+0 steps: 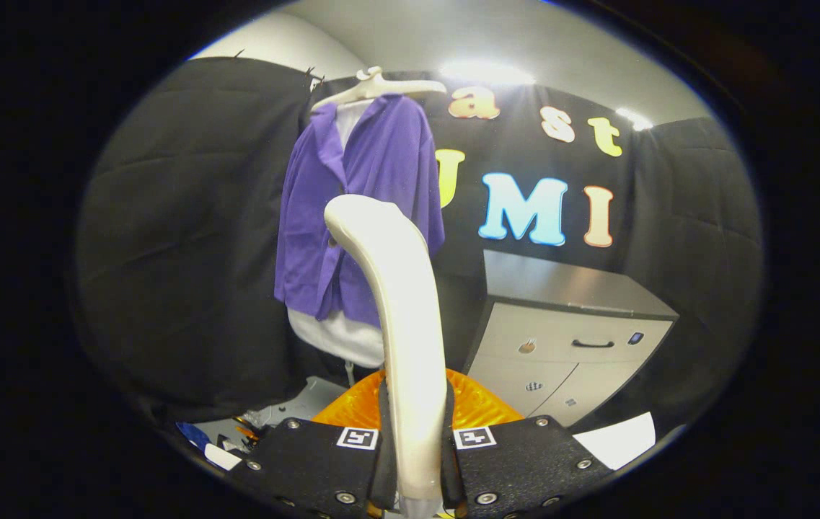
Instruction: Iron the clothes twice with a garment steamer, once on the left side and once on the right side.
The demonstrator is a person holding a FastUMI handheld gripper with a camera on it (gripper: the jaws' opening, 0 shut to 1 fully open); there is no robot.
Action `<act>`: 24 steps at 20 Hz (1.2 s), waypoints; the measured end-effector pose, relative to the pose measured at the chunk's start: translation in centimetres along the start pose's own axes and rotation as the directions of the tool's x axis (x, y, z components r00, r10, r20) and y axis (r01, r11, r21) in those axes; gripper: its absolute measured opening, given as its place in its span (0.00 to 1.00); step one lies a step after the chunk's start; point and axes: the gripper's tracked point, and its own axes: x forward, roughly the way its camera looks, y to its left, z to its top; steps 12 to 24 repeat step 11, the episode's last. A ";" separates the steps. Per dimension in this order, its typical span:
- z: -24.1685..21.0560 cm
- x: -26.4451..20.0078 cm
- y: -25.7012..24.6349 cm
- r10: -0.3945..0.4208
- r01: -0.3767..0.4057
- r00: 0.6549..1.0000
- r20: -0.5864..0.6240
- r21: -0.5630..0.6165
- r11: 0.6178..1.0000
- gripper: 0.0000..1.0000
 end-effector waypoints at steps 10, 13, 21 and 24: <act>6.0 -5.3 -1.3 0.038 -0.056 0.978 0.204 0.083 0.995 0.24; 6.1 -5.7 -1.6 0.024 -0.043 0.977 0.212 0.086 0.995 0.24; 6.1 -5.7 -1.6 0.024 -0.043 0.977 0.212 0.086 0.995 0.24; 6.1 -5.7 -1.6 0.024 -0.043 0.977 0.212 0.086 0.995 0.24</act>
